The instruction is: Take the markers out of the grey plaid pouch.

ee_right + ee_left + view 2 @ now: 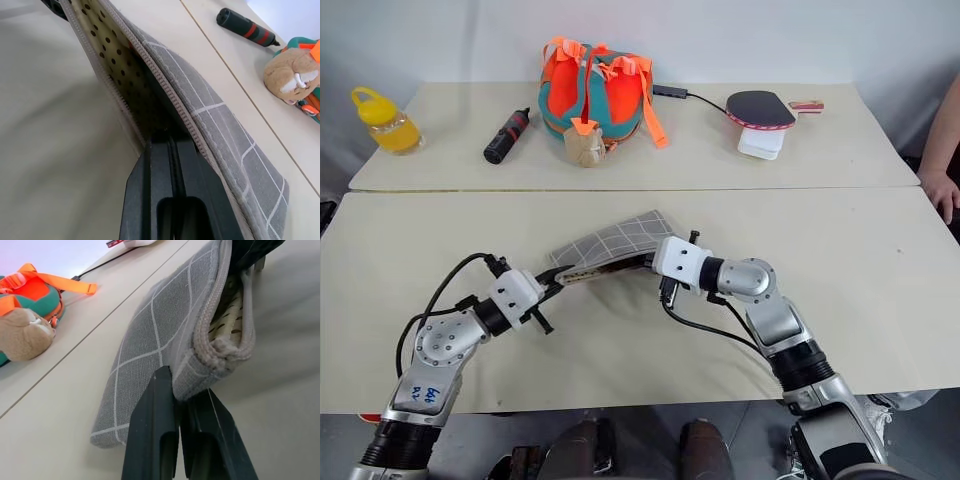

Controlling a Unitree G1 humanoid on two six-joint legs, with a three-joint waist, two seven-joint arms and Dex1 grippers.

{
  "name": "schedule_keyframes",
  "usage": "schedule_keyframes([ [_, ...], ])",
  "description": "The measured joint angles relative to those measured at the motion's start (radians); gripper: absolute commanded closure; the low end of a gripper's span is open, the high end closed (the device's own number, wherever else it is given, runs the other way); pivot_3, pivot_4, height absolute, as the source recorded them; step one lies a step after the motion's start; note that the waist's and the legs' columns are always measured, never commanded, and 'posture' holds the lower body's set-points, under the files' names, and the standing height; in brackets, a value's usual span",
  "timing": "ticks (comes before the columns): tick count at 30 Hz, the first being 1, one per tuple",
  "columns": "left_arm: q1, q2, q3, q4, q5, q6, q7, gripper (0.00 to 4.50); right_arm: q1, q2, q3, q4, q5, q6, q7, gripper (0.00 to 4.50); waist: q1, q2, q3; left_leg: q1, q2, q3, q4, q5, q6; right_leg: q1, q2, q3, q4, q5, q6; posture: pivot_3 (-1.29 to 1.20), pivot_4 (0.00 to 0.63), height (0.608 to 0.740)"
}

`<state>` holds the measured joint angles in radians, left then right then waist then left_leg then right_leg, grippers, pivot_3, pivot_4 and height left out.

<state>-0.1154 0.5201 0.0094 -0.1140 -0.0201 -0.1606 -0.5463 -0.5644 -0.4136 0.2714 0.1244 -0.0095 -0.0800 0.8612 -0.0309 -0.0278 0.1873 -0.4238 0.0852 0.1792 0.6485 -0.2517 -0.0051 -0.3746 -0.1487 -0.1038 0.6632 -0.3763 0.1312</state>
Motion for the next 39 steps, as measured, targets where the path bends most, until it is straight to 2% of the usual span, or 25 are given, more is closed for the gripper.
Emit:
schedule_keyframes([
  [10, -0.001, -0.008, -0.029, -0.003, 0.025, 0.0, 0.001, 4.5, -0.023, 0.032, -0.014, -0.002, 0.02, 0.034, -0.019, 4.48, 0.001, 0.0, 0.0, 0.0, 0.0, 0.0, 0.0, 0.0, 0.0, 0.0, 0.0, 0.0, 0.0, 0.0, 0.0, 0.0, 0.15, 0.74],
  [14, -0.008, -0.011, -0.03, -0.03, 0.024, 0.024, -0.001, 4.5, -0.043, -0.048, 0.04, 0.044, -0.13, -0.093, -0.035, 4.48, 0.0, 0.0, 0.0, 0.0, 0.0, 0.0, 0.0, 0.0, 0.0, 0.0, 0.0, 0.0, 0.0, 0.0, 0.0, 0.0, 0.15, 0.74],
  [22, -0.048, -0.039, -0.029, -0.073, -0.012, 0.107, -0.002, 4.5, -0.094, -0.087, 0.079, 0.123, -0.324, -0.235, -0.134, 4.48, -0.005, 0.0, 0.0, 0.0, 0.0, 0.0, 0.0, 0.0, 0.0, 0.0, 0.0, 0.0, 0.001, 0.0, 0.0, 0.0, 0.15, 0.74],
  [25, -0.056, -0.041, -0.028, -0.076, -0.026, 0.129, -0.005, 4.5, -0.093, -0.086, 0.079, 0.124, -0.325, -0.235, -0.132, 3.94, -0.004, 0.0, 0.0, 0.0, 0.0, 0.0, 0.001, 0.0, 0.0, 0.0, 0.0, 0.0, 0.001, 0.0, 0.0, 0.0, 0.15, 0.74],
  [37, -0.056, -0.067, -0.029, -0.107, -0.104, 0.229, -0.046, 4.5, -0.098, -0.081, 0.079, 0.123, -0.335, -0.236, -0.147, 0.04, -0.004, 0.0, 0.0, 0.0, 0.0, 0.0, 0.001, 0.0, 0.0, 0.0, 0.0, 0.0, 0.001, 0.0, 0.0, 0.0, 0.15, 0.74],
  [39, -0.056, -0.069, -0.029, -0.117, -0.124, 0.253, -0.054, 4.5, -0.099, -0.078, 0.078, 0.117, -0.328, -0.226, -0.146, 0.04, -0.004, 0.0, 0.0, 0.0, 0.0, 0.0, 0.001, 0.0, 0.0, 0.0, 0.0, 0.0, 0.001, 0.0, 0.0, 0.0, 0.15, 0.74],
])
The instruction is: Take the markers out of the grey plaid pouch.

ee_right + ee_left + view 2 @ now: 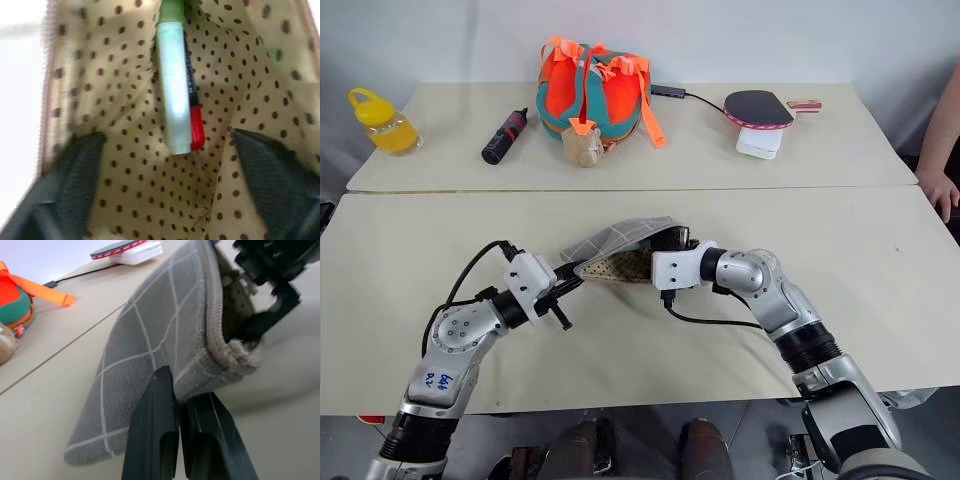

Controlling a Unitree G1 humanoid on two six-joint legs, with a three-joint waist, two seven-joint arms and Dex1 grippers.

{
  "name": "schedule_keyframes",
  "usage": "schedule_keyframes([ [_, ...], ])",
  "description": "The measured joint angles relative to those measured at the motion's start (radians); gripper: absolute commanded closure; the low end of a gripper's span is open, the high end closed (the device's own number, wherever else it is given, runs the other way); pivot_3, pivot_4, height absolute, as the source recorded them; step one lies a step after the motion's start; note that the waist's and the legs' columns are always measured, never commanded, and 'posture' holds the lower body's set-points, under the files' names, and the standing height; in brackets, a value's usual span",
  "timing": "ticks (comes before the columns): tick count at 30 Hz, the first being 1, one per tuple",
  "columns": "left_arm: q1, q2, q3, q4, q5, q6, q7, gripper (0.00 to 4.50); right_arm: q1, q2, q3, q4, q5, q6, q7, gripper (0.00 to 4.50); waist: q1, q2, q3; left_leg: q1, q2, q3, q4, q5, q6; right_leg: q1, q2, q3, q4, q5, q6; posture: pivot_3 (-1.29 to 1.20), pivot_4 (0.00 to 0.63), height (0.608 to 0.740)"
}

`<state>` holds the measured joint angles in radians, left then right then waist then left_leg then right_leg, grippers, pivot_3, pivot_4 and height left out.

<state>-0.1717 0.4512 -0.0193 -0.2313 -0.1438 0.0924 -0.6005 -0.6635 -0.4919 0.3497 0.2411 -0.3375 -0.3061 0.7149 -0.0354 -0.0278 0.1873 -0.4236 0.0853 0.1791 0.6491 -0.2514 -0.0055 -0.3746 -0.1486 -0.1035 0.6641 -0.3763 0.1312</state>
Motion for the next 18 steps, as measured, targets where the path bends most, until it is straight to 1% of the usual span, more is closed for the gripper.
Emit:
schedule_keyframes([
  [1, 0.0, 0.0, 0.001, -0.003, -0.012, 0.014, -0.003, 4.5, 0.0, 0.005, -0.002, -0.002, 0.009, 0.012, 0.005, 0.04, 0.0, 0.0, 0.0, 0.0, 0.0, 0.0, 0.0, 0.0, 0.0, 0.0, 0.0, 0.0, 0.0, 0.0, 0.0, 0.0, 0.15, 0.74],
  [4, 0.0, -0.002, 0.006, -0.015, -0.038, 0.053, -0.004, 4.5, 0.0, 0.015, -0.006, -0.007, 0.043, 0.048, 0.023, 0.68, 0.001, 0.0, 0.0, 0.0, 0.0, 0.0, 0.0, 0.0, 0.0, 0.0, 0.0, 0.0, 0.0, 0.0, 0.0, 0.0, 0.15, 0.74],
  [5, 0.0, -0.003, 0.012, -0.021, -0.051, 0.068, -0.004, 4.5, -0.002, 0.014, -0.007, -0.007, 0.051, 0.055, 0.034, 1.07, 0.002, 0.0, 0.0, 0.0, 0.0, 0.0, 0.0, 0.0, 0.0, 0.0, 0.0, 0.0, 0.0, 0.0, 0.0, 0.0, 0.15, 0.74],
  [7, -0.006, -0.006, 0.021, -0.029, -0.071, 0.089, -0.004, 4.5, -0.008, 0.011, -0.009, -0.013, 0.066, 0.073, 0.052, 1.69, 0.002, 0.0, 0.0, 0.0, 0.0, 0.0, 0.0, 0.0, 0.0, 0.0, 0.0, 0.0, 0.0, 0.0, 0.0, 0.0, 0.15, 0.74],
  [11, -0.021, -0.013, 0.045, -0.042, -0.134, 0.169, -0.004, 4.5, -0.022, -0.016, -0.015, -0.064, 0.119, 0.095, 0.128, 1.69, 0.003, 0.0, 0.0, 0.0, 0.0, 0.0, 0.0, 0.0, 0.0, 0.0, 0.0, 0.0, 0.0, 0.0, 0.0, 0.0, 0.15, 0.74],
  [14, -0.025, -0.021, 0.059, -0.077, -0.222, 0.287, -0.003, 4.5, -0.035, -0.038, -0.023, -0.125, 0.203, 0.159, 0.233, 1.69, 0.004, 0.0, 0.0, 0.0, 0.0, -0.001, 0.0, 0.0, 0.0, 0.0, 0.0, 0.0, 0.0, 0.0, 0.0, 0.0, 0.15, 0.74],
  [18, -0.053, -0.016, 0.071, -0.125, -0.348, 0.467, -0.003, 4.5, -0.114, -0.102, -0.032, -0.192, 0.277, 0.273, 0.37, 1.69, 0.005, 0.0, 0.0, 0.0, 0.0, -0.002, 0.001, 0.0, 0.0, 0.001, 0.0, 0.0, 0.0, 0.0, 0.0, 0.0, 0.15, 0.74],
])
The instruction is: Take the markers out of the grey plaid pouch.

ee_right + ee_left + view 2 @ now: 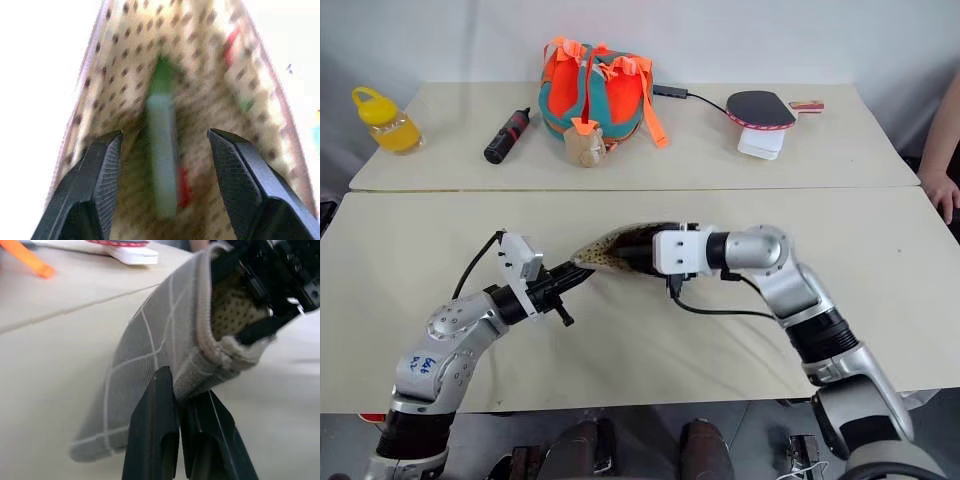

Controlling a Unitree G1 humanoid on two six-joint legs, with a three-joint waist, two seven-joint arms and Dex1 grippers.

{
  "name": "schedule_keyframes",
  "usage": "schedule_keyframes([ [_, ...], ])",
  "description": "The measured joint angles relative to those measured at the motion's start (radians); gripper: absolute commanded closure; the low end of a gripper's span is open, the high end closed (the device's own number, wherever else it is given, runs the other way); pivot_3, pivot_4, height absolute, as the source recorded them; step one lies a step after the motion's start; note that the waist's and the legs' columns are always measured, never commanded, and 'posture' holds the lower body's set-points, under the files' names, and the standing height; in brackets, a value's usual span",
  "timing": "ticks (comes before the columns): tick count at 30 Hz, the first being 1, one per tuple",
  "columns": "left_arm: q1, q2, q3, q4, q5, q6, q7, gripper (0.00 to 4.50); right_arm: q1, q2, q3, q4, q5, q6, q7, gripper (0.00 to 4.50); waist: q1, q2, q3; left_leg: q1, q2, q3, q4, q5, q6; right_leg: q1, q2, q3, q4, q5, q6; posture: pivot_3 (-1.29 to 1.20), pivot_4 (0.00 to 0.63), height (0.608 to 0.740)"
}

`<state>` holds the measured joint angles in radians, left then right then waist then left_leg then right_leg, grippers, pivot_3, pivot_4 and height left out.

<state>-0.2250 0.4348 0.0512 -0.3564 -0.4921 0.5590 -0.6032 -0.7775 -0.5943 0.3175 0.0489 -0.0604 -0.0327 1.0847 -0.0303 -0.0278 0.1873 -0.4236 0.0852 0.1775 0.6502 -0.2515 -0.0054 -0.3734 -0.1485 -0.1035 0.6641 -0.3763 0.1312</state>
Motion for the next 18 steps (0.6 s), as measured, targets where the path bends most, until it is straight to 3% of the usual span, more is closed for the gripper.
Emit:
schedule_keyframes([
  [6, -0.038, -0.019, 0.023, -0.023, -0.084, 0.149, 0.05, 4.5, -0.034, -0.127, -0.012, -0.01, 0.048, 0.08, 0.166, 1.69, 0.003, 0.0, 0.0, 0.0, 0.0, 0.0, 0.0, 0.0, 0.0, 0.001, 0.0, 0.0, -0.002, 0.0, 0.0, 0.0, 0.15, 0.74],
  [13, -0.083, -0.066, 0.067, -0.032, -0.262, 0.348, 0.122, 4.5, -0.024, -0.134, 0.009, -0.024, 0.05, 0.1, 0.239, 1.69, 0.0, 0.0, 0.0, 0.0, 0.0, 0.0, 0.0, 0.0, 0.0, 0.001, 0.0, 0.0, -0.001, 0.0, 0.0, 0.0, 0.15, 0.74],
  [18, -0.076, -0.054, 0.054, -0.043, -0.29, 0.401, 0.133, 4.5, -0.061, -0.099, 0.04, 0.004, -0.005, 0.094, 0.212, 1.69, 0.0, 0.0, 0.0, 0.0, 0.0, 0.0, 0.001, 0.0, 0.0, 0.001, 0.0, 0.0, -0.001, 0.0, 0.0, 0.0, 0.15, 0.74],
])
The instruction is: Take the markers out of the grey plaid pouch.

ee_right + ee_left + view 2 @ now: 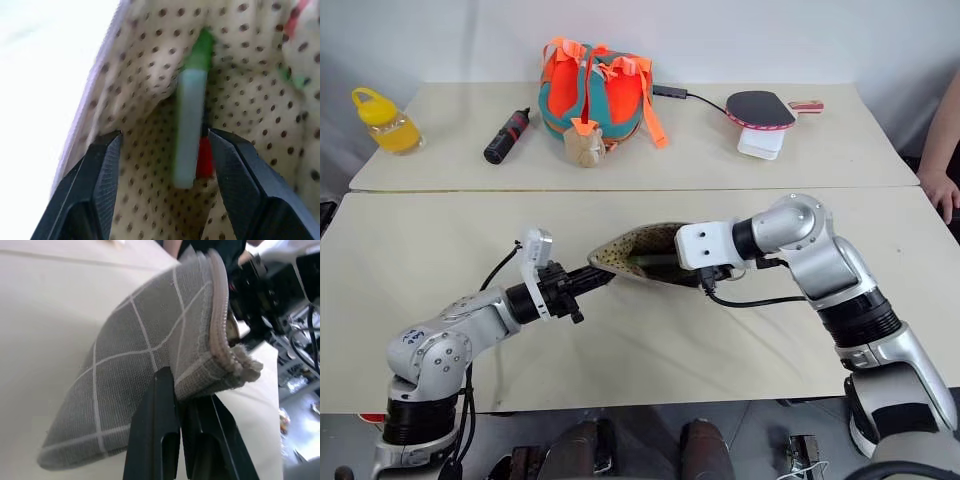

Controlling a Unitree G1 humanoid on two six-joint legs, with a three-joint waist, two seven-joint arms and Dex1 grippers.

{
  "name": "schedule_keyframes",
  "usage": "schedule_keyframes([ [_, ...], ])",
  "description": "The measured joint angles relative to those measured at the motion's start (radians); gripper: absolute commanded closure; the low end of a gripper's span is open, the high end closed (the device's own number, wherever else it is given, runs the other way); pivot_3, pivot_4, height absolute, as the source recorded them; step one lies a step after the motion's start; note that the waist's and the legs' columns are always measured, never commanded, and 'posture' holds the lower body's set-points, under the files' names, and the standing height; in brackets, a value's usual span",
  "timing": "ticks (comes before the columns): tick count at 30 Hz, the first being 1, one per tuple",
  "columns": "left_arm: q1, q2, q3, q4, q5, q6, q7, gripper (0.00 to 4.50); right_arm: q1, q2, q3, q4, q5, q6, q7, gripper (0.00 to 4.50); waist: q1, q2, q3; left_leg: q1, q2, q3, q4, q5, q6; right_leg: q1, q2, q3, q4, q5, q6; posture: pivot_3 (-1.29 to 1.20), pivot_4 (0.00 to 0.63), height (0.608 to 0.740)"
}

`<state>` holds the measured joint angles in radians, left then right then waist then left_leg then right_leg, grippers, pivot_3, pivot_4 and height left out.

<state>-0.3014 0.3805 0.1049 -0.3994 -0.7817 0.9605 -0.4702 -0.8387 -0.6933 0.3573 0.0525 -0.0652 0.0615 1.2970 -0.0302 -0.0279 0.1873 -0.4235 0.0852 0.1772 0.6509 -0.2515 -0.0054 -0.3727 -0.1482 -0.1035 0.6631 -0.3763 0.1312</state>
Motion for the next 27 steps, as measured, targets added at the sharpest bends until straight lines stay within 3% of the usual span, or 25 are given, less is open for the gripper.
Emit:
schedule_keyframes([
  [13, 0.003, -0.074, -0.016, -0.02, -0.011, 0.023, 0.085, 4.5, -0.008, 0.047, 0.077, 0.036, -0.184, -0.047, -0.106, 1.69, 0.001, 0.0, 0.0, 0.0, 0.0, 0.0, 0.0, 0.0, 0.0, 0.0, 0.0, 0.0, 0.0, 0.0, 0.0, 0.0, 0.15, 0.74],
  [16, 0.002, -0.082, -0.016, -0.02, -0.013, 0.023, 0.093, 4.5, -0.006, 0.083, 0.08, 0.067, -0.217, -0.065, -0.161, 2.33, -0.001, 0.0, 0.0, 0.0, 0.0, 0.0, 0.0, 0.0, 0.0, 0.0, 0.0, 0.0, 0.0, 0.0, 0.0, 0.0, 0.15, 0.74],
  [21, 0.002, -0.084, -0.016, -0.02, -0.014, 0.028, 0.1, 4.5, -0.006, 0.097, 0.084, 0.077, -0.237, -0.088, -0.188, 4.05, 0.001, 0.0, 0.0, 0.0, 0.0, 0.0, 0.0, 0.0, 0.0, 0.0, 0.0, 0.0, 0.0, 0.0, 0.0, 0.0, 0.15, 0.74],
  [27, 0.002, -0.076, -0.021, -0.02, -0.007, 0.021, 0.1, 4.5, -0.005, 0.094, 0.074, 0.075, -0.218, -0.093, -0.17, 4.11, 0.0, 0.0, 0.0, 0.0, 0.0, 0.0, 0.0, 0.0, 0.0, 0.0, 0.0, 0.0, 0.0, 0.0, 0.0, 0.0, 0.15, 0.74],
])
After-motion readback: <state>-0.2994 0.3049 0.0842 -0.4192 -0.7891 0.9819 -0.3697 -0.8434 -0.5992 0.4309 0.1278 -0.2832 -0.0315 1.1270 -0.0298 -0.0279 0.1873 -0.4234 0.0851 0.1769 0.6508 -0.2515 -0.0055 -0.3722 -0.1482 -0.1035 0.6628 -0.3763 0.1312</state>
